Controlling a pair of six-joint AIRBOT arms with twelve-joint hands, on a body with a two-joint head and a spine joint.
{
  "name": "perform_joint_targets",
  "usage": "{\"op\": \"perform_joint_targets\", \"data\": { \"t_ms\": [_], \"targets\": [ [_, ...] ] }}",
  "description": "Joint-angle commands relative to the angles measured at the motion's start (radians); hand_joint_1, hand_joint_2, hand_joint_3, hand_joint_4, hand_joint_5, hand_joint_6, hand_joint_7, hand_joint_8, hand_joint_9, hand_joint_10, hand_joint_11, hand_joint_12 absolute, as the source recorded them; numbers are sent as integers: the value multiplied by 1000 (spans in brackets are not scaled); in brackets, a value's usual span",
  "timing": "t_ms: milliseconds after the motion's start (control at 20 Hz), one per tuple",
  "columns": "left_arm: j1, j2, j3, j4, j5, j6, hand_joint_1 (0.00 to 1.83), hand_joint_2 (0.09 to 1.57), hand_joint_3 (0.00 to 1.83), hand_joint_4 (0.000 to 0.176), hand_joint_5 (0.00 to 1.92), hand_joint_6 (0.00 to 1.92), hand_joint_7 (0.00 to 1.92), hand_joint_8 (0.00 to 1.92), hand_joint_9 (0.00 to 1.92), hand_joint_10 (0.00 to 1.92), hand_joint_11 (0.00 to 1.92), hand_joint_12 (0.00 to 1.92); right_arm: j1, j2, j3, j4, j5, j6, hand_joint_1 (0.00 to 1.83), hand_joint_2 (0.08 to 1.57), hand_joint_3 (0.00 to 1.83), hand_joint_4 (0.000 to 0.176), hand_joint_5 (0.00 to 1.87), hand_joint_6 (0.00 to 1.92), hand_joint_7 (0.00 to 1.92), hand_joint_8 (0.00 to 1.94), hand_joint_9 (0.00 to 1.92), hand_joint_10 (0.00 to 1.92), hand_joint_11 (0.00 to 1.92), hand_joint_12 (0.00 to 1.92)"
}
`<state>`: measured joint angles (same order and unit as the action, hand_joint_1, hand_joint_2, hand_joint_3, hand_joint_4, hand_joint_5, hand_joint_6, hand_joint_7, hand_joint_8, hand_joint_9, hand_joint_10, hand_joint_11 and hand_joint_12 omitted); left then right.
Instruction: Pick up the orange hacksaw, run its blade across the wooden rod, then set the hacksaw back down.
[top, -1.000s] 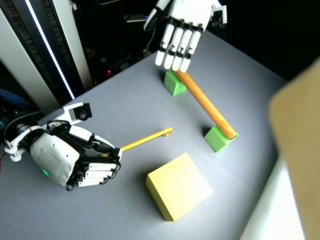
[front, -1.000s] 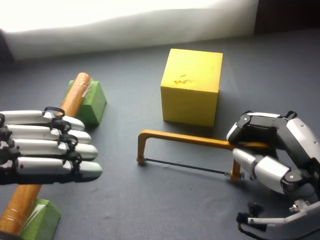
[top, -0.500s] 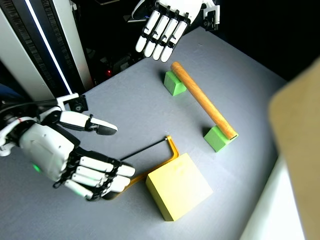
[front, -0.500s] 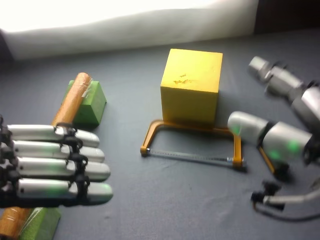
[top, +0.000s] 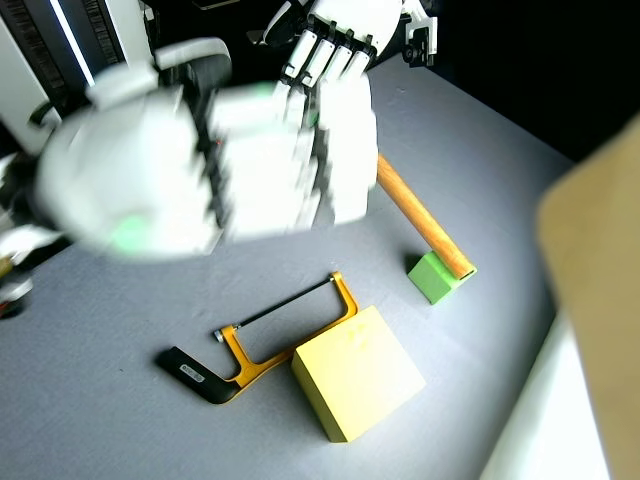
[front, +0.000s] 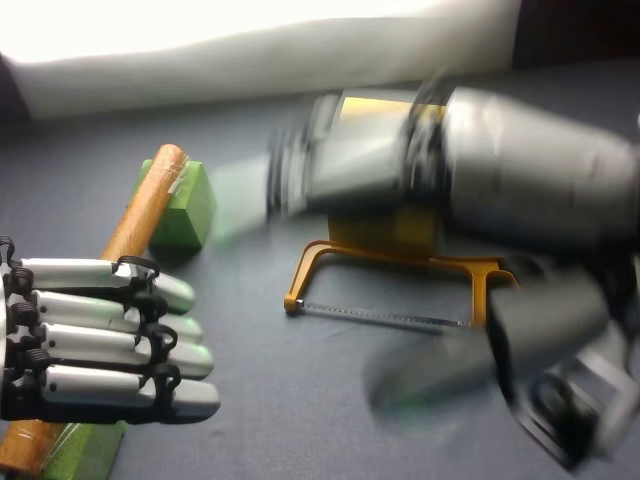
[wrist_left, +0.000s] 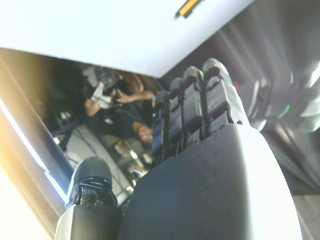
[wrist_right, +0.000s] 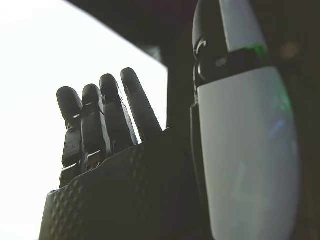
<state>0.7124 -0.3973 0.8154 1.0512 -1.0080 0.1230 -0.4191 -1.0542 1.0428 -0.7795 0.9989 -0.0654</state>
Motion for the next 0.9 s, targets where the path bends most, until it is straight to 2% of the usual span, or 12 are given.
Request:
{"op": "perform_joint_targets", "data": {
  "t_ms": [0,50,100,150,200,250,300,400,500,600,750,850],
  "targets": [
    [-11,0,1,-64,-72,-4,82,1253,0,0,477,14,515,10,602,67,141,1010,12,-2,24,-54,148,41,327,1162,1,0,790,54,946,130,804,727,636,1382],
    [-12,0,-4,-64,-72,-4,127,1263,0,0,623,37,699,44,781,141,312,1094,43,-22,84,-216,289,-26,364,1173,1,0,776,614,933,670,865,1112,761,1536],
    [-12,0,-5,-64,-72,-4,162,1265,1,0,747,59,849,74,868,264,399,1170,60,-26,104,-256,319,-34,434,1162,0,0,746,1057,889,1135,905,1383,864,1647],
    [-13,0,-7,-64,-72,-4,221,1267,1,0,697,606,872,510,815,825,539,1375,93,-32,140,-339,358,-10,484,1159,2,0,714,1485,873,1631,977,1792,1003,1866],
    [-13,0,-8,-64,-72,-4,228,1287,3,0,594,1328,809,1210,773,1446,633,1745,126,-39,173,-407,396,-2,495,1158,2,0,675,1834,914,1879,1098,1895,1169,1910],
    [-13,1,-9,-64,-70,-4,260,1307,5,0,577,1802,769,1779,841,1826,848,1886,165,-45,203,-472,433,-4,462,1183,1,0,801,1904,1013,1929,1207,1916,1305,1919],
    [-12,2,-9,-64,-68,-4,310,1305,1,0,675,1897,839,1893,932,1902,964,1914,190,-53,234,-506,476,-39,434,1205,4,0,927,1918,1098,1939,1281,1920,1389,1921],
    [-15,4,-11,-64,-65,-4,403,1328,8,0,1220,1920,1291,1920,1331,1920,1389,1921,203,-65,268,-521,512,-57,399,1254,10,0,1131,1921,1288,1941,1445,1921,1567,1921],
    [-17,7,-10,-64,-66,-4,386,1384,18,0,1437,1921,1484,1921,1518,1921,1619,1921,203,-69,278,-521,519,-65,387,1314,17,0,1215,1921,1382,1941,1524,1921,1624,1921],
    [-19,10,-8,-64,-66,-4,385,1434,1,0,1416,1921,1520,1921,1551,1921,1625,1921,205,-71,278,-511,504,-67,402,1392,18,0,1215,1921,1388,1941,1529,1921,1642,1921],
    [-20,12,-2,-20,-88,-4,369,1444,1,0,1353,1921,1489,1921,1507,1921,1589,1921,190,-70,265,-504,491,-84,469,1402,5,0,1186,1921,1353,1941,1505,1921,1623,1921],
    [-22,12,2,-21,-88,-4,379,1447,0,0,1323,1921,1456,1921,1486,1921,1565,1921,181,-64,256,-504,487,-112,428,1425,8,0,1176,1921,1335,1941,1489,1921,1606,1921]
  ]
}}
